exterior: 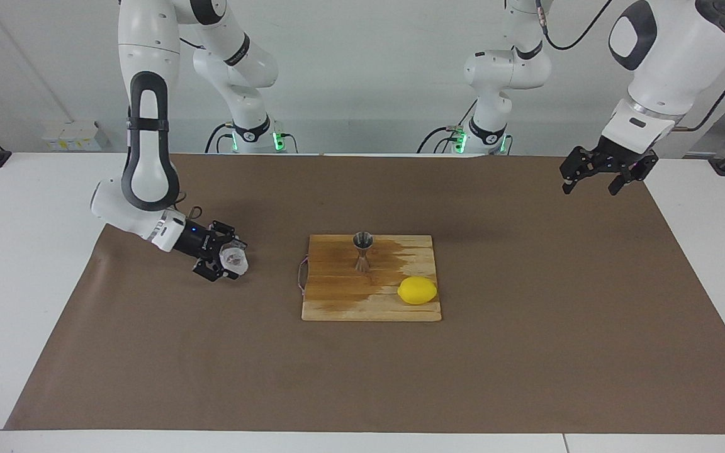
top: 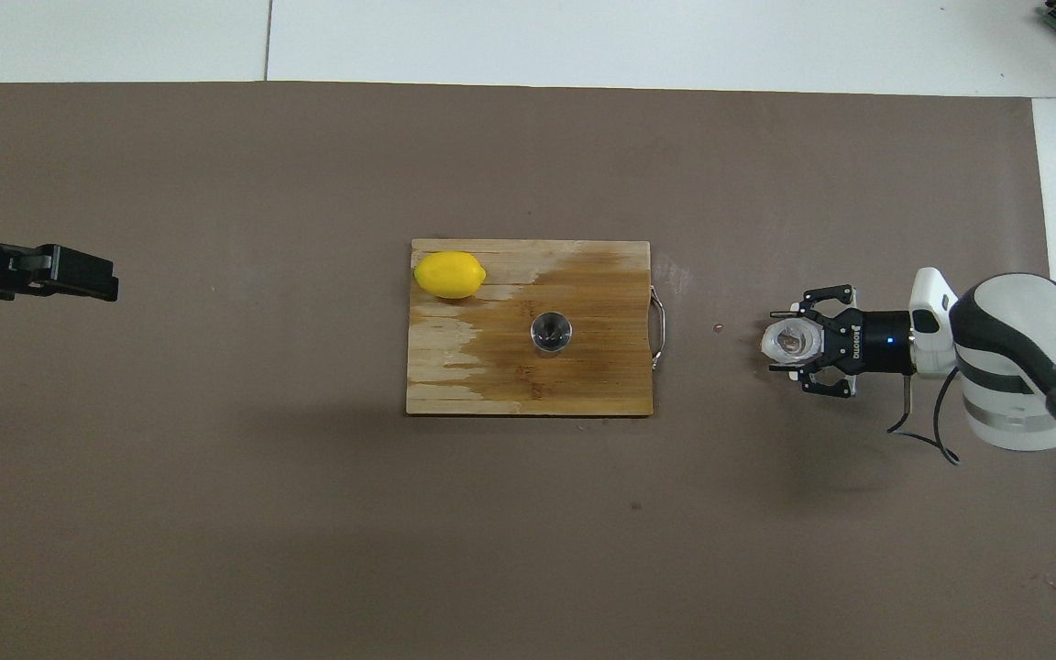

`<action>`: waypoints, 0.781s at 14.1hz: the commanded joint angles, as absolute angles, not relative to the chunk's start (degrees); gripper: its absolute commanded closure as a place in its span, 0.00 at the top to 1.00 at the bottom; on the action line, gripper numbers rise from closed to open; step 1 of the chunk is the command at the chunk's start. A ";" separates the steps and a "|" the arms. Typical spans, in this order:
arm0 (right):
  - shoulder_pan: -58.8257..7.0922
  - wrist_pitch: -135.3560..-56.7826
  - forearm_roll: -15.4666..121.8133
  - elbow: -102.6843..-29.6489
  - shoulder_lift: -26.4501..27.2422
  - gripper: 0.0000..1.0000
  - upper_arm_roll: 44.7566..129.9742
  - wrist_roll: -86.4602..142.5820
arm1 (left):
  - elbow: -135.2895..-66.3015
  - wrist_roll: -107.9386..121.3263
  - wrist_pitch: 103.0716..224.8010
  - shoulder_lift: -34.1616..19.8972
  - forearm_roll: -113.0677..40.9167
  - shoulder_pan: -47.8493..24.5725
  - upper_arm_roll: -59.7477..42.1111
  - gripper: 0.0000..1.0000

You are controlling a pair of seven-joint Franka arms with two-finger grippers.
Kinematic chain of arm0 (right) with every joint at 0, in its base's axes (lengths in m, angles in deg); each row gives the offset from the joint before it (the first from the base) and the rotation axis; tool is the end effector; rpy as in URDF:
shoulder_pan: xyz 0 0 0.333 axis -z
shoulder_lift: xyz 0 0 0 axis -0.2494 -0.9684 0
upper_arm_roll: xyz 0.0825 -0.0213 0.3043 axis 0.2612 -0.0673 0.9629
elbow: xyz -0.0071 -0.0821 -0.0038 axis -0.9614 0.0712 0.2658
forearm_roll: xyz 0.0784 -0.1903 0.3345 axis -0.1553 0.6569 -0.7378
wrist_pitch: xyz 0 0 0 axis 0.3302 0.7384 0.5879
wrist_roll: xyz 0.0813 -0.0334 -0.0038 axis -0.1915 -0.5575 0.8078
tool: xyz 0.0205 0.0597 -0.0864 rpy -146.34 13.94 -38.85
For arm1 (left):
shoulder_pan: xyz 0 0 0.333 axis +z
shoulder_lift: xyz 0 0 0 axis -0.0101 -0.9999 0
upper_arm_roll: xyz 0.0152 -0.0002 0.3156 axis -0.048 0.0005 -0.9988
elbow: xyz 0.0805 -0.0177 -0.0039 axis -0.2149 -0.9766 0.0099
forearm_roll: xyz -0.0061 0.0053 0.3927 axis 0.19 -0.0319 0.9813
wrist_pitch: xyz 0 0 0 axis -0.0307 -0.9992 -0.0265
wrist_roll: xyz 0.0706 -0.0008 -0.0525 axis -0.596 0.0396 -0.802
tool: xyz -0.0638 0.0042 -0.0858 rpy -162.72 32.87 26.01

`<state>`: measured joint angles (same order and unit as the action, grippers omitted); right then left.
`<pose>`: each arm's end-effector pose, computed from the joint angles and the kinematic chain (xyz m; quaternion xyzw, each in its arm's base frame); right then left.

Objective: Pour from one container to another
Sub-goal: 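Lower the glass cup onto the table and open the right gripper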

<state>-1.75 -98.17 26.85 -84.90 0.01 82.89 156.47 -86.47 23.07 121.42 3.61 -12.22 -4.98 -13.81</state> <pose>0.5487 -0.0540 0.2722 -0.6545 -0.6389 -0.3208 0.2459 0.5566 -0.0372 0.6014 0.9991 -0.0385 0.0151 0.0125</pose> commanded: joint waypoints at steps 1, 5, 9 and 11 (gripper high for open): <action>-2.40 -97.48 33.55 -85.46 6.49 1.00 83.33 144.65 | -88.01 23.10 121.18 5.13 -12.61 -4.43 -13.60 1.00; -6.17 -97.82 40.32 -84.50 10.47 1.00 83.50 125.49 | -88.01 23.10 121.35 5.13 -12.61 -4.43 -13.60 1.00; -11.96 -104.57 51.74 -84.32 10.20 1.00 83.51 105.73 | -88.01 23.19 121.18 5.13 -12.61 -4.43 -13.60 1.00; -14.00 -105.82 60.07 -84.32 10.11 1.00 83.59 90.81 | -88.01 23.19 121.18 5.13 -12.61 -4.43 -13.60 1.00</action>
